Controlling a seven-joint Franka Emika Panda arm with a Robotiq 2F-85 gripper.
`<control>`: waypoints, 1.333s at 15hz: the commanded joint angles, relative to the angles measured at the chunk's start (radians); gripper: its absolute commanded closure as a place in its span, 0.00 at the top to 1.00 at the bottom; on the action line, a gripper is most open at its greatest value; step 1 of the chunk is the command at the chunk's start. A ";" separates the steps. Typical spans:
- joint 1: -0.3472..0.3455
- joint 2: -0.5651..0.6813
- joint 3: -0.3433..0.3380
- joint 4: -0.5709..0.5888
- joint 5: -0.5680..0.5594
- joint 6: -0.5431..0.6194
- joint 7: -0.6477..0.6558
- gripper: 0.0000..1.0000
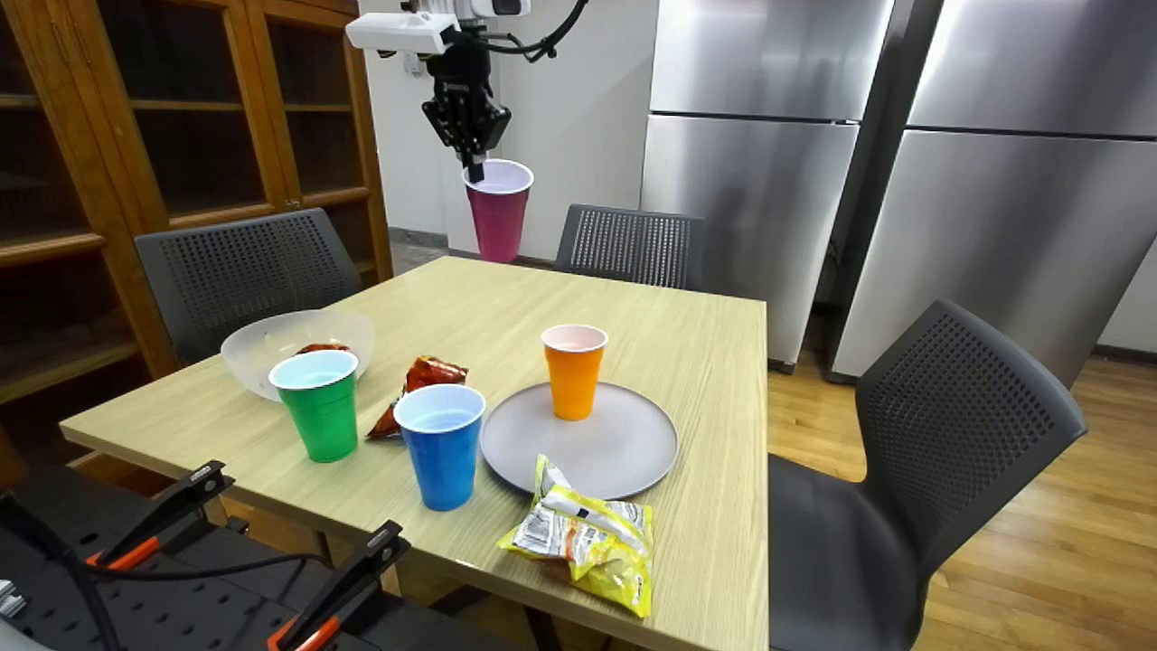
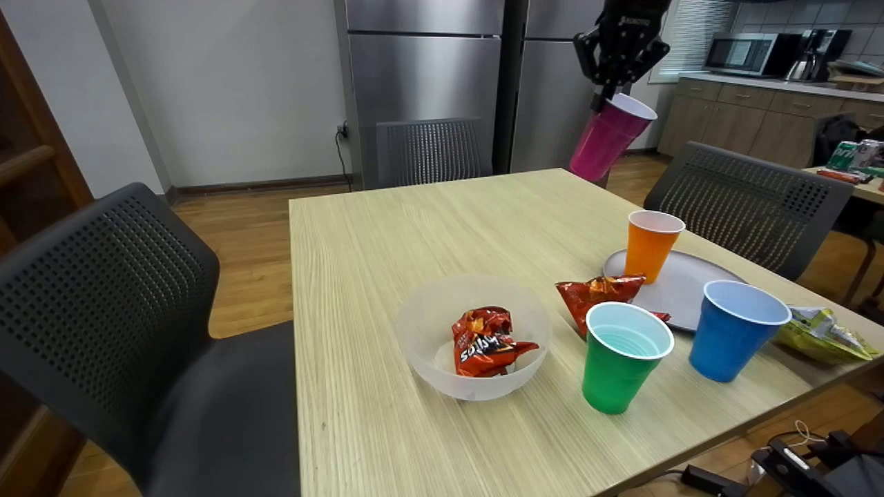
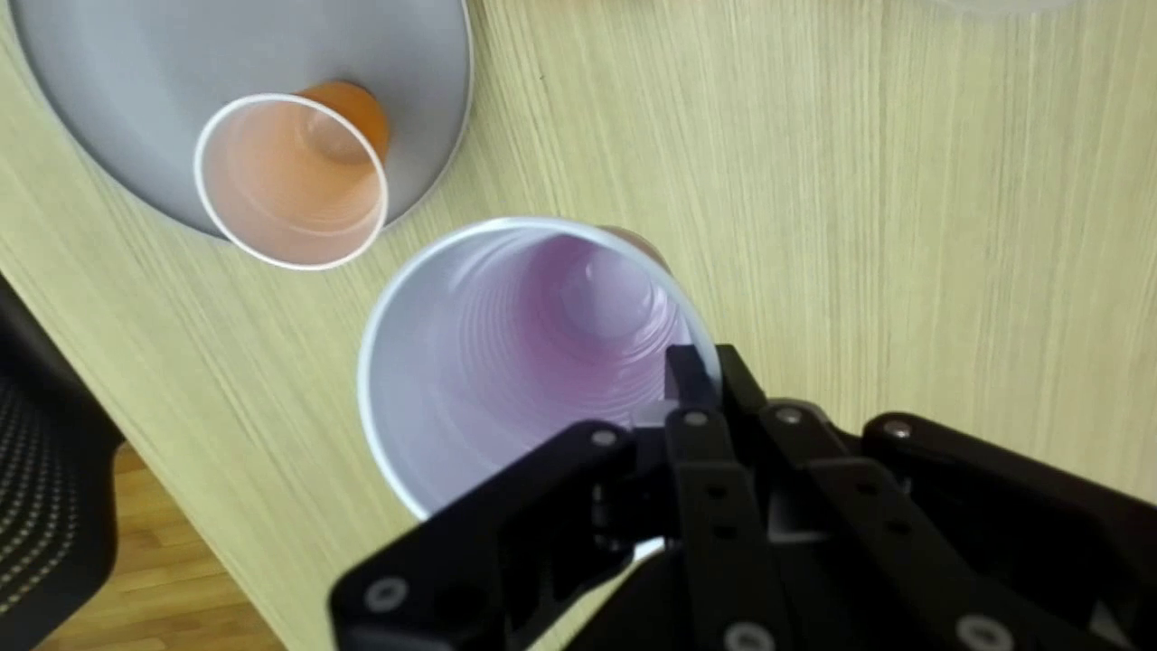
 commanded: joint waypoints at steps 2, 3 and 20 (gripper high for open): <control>-0.056 -0.089 -0.022 -0.068 -0.032 -0.006 0.108 0.01; -0.069 -0.095 -0.030 -0.076 -0.032 -0.005 0.122 0.01; -0.227 -0.101 -0.131 -0.193 -0.079 -0.044 0.378 0.01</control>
